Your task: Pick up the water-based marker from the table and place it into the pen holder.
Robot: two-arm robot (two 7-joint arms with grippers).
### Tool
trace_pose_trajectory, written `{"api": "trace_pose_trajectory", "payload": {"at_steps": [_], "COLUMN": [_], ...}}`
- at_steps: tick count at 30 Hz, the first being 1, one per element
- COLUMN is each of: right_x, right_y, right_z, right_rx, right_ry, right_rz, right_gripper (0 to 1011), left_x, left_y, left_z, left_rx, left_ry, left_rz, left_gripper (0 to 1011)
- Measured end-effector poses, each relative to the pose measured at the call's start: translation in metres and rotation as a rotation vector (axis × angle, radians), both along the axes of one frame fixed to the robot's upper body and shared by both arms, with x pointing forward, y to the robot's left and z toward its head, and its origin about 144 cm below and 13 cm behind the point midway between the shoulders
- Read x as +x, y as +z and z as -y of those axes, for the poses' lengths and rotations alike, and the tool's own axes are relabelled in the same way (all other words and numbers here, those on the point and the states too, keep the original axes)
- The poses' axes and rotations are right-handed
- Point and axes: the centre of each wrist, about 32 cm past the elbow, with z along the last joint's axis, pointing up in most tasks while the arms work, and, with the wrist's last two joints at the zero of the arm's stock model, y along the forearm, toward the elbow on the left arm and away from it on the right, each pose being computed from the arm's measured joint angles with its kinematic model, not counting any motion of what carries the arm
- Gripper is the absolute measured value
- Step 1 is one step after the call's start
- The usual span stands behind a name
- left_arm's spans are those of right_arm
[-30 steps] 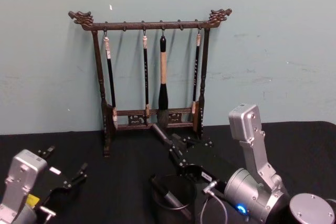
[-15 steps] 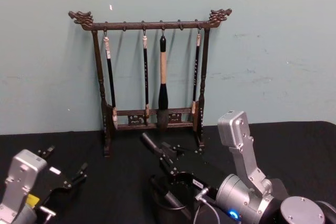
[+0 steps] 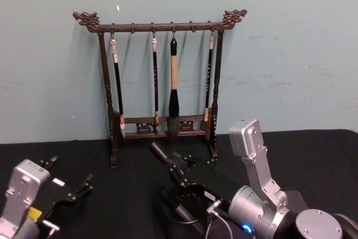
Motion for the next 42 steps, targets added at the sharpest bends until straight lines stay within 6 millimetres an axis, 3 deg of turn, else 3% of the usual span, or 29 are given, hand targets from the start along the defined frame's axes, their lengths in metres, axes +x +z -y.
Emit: {"api": "trace_pose_trajectory", "payload": {"at_steps": [16,17,18,20,21,22,24,25,28,29,34,42], "right_x": [-0.0004,-0.0005,-0.0005,-0.0006,-0.0007,-0.0007,-0.0007,-0.0008,-0.0008,-0.0008,-0.0008,-0.0096], "right_y": [0.0002,0.0003,0.0003,0.0003,0.0003,0.0003,0.0003,0.0003,0.0003,0.0003,0.0003,0.0068], "right_z": [0.0001,0.0003,0.0003,0.0003,0.0003,0.0002,0.0002,0.0002,0.0002,0.0002,0.0002,0.0099], "right_rx": [0.0,0.0,0.0,0.0,0.0,0.0,0.0,0.0,0.0,0.0,0.0,-0.031], "right_ry": [0.0,0.0,0.0,0.001,0.001,0.001,0.001,0.001,0.001,0.001,0.001,-0.132], "right_rz": [0.0,0.0,0.0,-0.001,-0.001,-0.001,-0.001,-0.001,-0.001,-0.001,-0.001,0.075], "right_gripper": [178,352,352,492,492,595,634,732,800,894,1003,1002], "left_x": [0.0,0.0,0.0,0.0,0.0,0.0,0.0,0.0,0.0,0.0,0.0,0.0], "left_y": [0.0,0.0,0.0,0.0,0.0,0.0,0.0,0.0,0.0,0.0,0.0,0.0], "left_z": [0.0,0.0,0.0,0.0,0.0,0.0,0.0,0.0,0.0,0.0,0.0,0.0], "left_rx": [0.0,0.0,0.0,0.0,0.0,0.0,0.0,0.0,0.0,0.0,0.0,0.0], "left_ry": [0.0,0.0,0.0,0.0,0.0,0.0,0.0,0.0,0.0,0.0,0.0,0.0], "left_rz": [0.0,0.0,0.0,0.0,0.0,0.0,0.0,0.0,0.0,0.0,0.0,0.0], "left_gripper": [1001,1001,1001,1001,1001,1001,1001,1001,1001,1001,1001,1001]}}
